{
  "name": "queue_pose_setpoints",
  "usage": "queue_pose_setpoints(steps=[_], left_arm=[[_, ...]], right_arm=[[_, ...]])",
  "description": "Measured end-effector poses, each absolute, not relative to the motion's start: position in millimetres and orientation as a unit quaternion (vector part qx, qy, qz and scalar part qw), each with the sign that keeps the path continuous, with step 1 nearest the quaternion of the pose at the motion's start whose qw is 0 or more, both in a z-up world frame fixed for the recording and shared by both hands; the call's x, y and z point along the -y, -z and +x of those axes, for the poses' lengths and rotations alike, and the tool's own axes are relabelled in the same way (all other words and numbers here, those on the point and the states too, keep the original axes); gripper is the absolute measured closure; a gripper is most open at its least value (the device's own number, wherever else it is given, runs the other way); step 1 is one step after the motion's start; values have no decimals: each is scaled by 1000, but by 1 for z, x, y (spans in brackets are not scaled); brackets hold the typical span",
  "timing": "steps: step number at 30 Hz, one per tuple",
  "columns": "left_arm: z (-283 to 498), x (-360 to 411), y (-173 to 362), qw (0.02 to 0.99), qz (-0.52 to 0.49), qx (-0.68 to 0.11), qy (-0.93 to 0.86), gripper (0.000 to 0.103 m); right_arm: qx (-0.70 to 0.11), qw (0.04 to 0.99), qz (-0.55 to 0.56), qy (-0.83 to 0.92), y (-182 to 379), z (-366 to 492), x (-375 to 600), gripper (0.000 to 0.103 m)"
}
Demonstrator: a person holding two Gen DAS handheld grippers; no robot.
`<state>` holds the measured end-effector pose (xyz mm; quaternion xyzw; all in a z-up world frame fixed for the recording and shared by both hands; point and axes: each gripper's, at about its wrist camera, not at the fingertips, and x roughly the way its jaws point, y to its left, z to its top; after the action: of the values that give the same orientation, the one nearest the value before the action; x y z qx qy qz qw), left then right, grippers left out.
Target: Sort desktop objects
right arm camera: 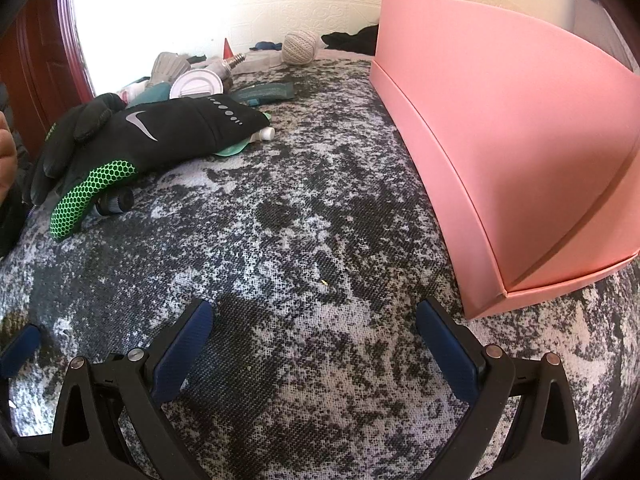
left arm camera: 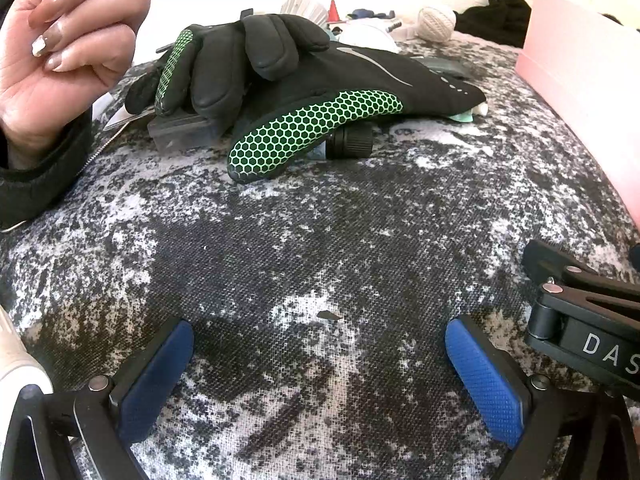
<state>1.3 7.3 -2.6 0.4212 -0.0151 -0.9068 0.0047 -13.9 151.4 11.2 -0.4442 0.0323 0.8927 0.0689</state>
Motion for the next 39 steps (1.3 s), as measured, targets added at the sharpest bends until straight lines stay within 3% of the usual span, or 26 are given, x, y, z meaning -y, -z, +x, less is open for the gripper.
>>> queue_pose_setpoints(steps=[7,12,17,39], left_arm=[[12,0,-12,1,398,-1,918,0],[65,0,-85,8,281,36,959,0],[90,28,-114,-9,294,-2,956,0],[89,126,-64,33,352,-37,935,0]], right_arm=[[-68,62,-420,-903,-29,-4,-161,2],[-106,34,-312,-943,-107,42,-173,0],[-115,6,-288,-951,-135,75,-173,0],[-78,-29,-312,-946,-134,95,-131,0]])
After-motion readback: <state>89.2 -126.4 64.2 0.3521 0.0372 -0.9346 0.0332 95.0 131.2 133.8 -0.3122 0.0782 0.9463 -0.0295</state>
